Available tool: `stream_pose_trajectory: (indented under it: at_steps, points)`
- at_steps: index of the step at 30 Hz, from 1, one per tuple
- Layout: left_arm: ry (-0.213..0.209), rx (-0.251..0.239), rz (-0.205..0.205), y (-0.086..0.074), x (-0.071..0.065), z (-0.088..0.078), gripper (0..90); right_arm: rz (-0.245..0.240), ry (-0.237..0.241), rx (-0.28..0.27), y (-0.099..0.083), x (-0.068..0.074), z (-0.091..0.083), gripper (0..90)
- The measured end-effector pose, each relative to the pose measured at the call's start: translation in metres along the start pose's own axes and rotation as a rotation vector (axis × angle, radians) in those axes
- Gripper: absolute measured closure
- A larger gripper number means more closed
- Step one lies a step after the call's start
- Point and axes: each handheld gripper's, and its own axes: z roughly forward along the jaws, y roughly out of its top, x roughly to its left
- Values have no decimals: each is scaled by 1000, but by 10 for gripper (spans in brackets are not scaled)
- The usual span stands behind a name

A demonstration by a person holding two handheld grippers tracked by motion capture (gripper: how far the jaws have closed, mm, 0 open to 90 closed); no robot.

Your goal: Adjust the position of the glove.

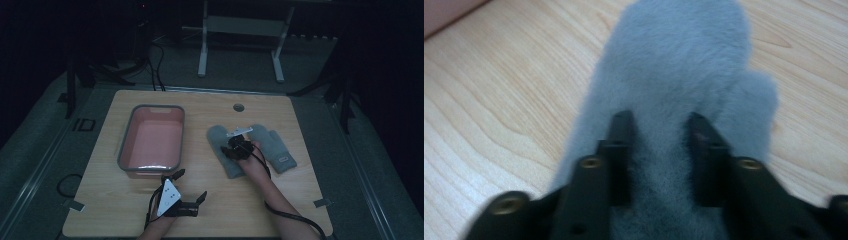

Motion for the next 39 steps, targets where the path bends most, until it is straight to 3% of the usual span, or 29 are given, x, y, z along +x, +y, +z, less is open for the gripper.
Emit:
stream_pose_trajectory:
  at_steps: [1, 2, 5, 6, 10, 16, 19, 25, 28, 32, 39]
  points:
    - [0, -1, -2, 0, 0, 0, 7, 48, -10, -13, -1, 1, -2, 773]
    - [1, 0, -2, 0, 0, 0, 7, 66, -17, -16, -1, 2, -3, 792]
    - [1, 1, -1, 0, 0, 0, 7, 99, -35, -23, -1, 5, -7, 816]
    - [1, 1, 0, 0, 0, 0, 7, 148, -56, -42, 0, 7, -12, 825]
    - [1, 1, 0, 0, 0, 0, 7, 222, -103, -74, 3, 10, -27, 826]
    - [2, 1, 2, 0, 0, 0, 7, 301, -165, -96, 10, 17, -51, 828]
    - [2, 1, 3, 0, 0, 0, 7, 334, -189, -99, 10, 18, -54, 828]
    - [2, -1, 3, 0, 0, 0, 7, 356, -193, -67, 3, 17, -39, 828]
    - [1, -1, 2, 0, 0, 0, 7, 371, -190, -30, -2, 15, -21, 824]
    - [-2, 0, 1, 0, 0, 0, 7, 408, -197, -35, 0, 12, -14, 817]
    - [-6, 2, 1, 0, 0, 0, 7, 384, -196, -30, 6, 17, -3, 761]
